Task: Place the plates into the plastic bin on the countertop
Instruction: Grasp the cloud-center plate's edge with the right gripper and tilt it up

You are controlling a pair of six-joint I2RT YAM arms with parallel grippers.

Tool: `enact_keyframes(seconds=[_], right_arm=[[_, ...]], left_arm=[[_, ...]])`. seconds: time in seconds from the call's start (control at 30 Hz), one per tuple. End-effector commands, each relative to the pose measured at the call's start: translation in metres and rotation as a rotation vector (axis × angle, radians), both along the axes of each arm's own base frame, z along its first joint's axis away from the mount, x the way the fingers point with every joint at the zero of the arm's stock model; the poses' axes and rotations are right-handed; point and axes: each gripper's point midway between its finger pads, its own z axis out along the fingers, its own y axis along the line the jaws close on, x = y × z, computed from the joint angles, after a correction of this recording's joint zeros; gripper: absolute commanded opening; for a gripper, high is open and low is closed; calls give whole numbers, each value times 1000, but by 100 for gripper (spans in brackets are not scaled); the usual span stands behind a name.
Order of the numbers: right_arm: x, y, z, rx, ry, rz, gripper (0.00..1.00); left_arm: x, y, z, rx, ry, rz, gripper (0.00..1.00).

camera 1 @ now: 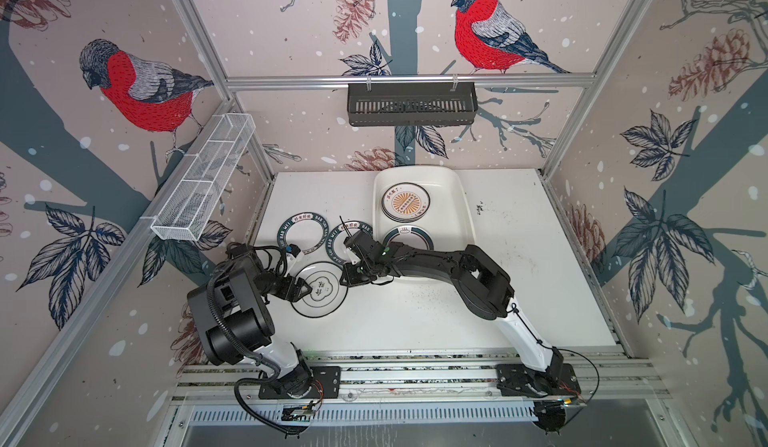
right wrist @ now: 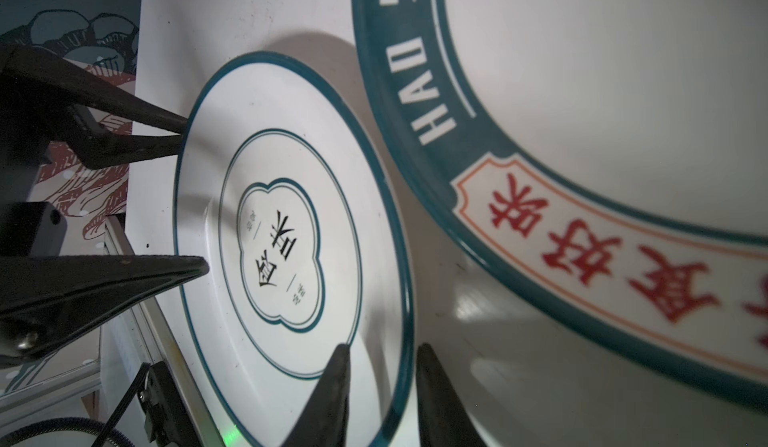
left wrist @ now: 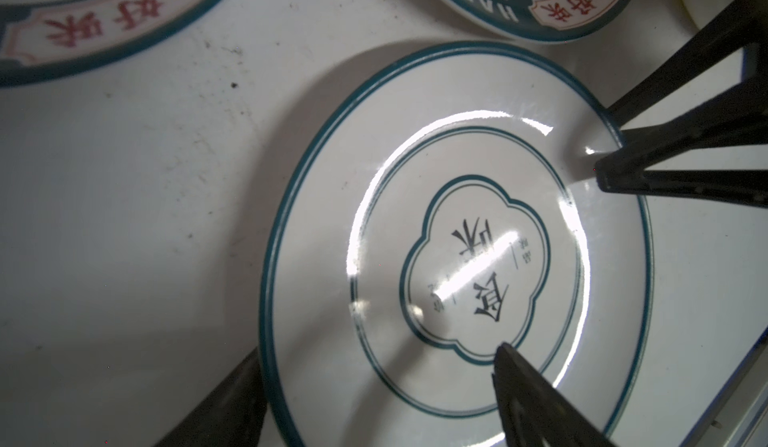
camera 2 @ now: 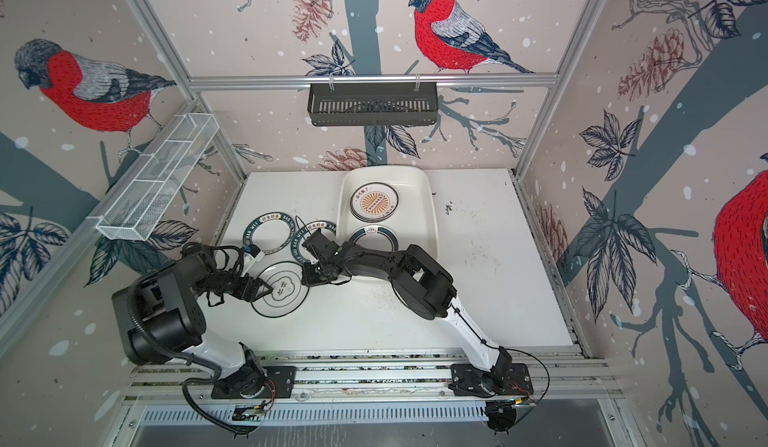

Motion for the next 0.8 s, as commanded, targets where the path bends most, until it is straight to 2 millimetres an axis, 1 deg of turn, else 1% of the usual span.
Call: enact_keyframes(seconds=[0.0, 0.43, 0.53, 0.77], right_arm=[[0, 7, 3, 39, 18, 1, 29], [0, 11, 0, 68, 49, -3, 22], [0, 12, 3, 81, 54, -7, 18], [4, 11, 12, 113, 47, -23, 13]], left_arm=[[-8, -6, -3, -26, 26, -25, 83], [-11, -9, -6, -32, 18, -57, 82], [-12, -9, -7, -29, 14, -62, 82], [-13, -9, -7, -20, 7, -67, 82]])
